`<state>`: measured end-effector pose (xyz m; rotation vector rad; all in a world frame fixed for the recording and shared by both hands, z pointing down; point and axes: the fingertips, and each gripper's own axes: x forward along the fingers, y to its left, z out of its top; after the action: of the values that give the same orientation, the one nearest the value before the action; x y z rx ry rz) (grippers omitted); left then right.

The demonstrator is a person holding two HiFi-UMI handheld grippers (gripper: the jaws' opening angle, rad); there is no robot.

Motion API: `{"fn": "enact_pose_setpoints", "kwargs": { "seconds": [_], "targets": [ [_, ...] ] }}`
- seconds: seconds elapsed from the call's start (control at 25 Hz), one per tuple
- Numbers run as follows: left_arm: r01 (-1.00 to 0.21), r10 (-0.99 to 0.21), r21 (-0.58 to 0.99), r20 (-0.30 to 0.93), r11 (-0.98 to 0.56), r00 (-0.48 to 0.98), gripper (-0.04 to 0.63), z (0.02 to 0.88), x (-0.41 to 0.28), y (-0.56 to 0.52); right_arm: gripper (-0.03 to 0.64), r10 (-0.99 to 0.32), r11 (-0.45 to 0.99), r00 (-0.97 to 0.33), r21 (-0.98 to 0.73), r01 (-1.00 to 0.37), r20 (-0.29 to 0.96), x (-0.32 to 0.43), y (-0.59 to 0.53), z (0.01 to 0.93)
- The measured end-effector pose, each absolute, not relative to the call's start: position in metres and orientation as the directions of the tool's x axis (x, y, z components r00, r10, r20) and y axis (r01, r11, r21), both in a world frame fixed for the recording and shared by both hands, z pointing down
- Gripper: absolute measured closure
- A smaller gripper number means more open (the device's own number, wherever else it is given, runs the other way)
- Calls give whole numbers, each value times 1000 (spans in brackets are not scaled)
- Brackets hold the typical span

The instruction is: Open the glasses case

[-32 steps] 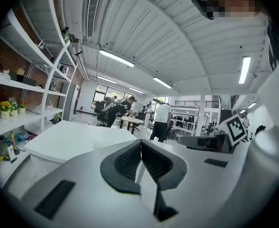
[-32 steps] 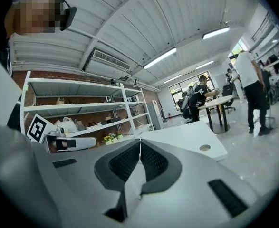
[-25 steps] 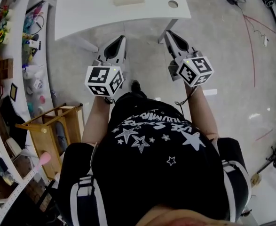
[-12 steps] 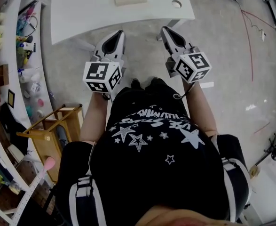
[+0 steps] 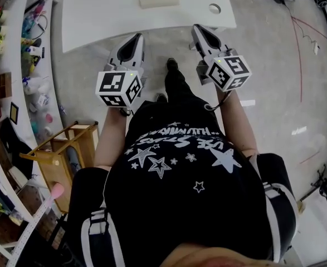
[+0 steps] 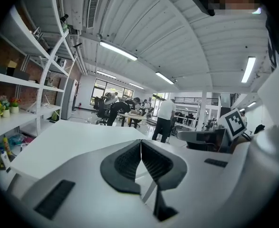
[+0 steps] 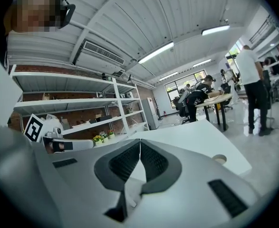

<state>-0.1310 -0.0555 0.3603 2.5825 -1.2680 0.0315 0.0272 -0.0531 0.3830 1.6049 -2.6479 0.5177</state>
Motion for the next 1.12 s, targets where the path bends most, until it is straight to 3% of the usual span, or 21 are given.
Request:
{"fn": "enact_pose_setpoints", "kwargs": {
  "seconds": [0.68,1.12],
  "targets": [
    [-811,-775,183,238,-556,585,581,400,-97,-156,607,-823,491,-538,-244,-836,184,56,-176,397],
    [-834,-754,138,369,-534,544,581,453,-81,-210,607,-738,583,-602,-159,-796,306,49,-230,438]
  ]
}}
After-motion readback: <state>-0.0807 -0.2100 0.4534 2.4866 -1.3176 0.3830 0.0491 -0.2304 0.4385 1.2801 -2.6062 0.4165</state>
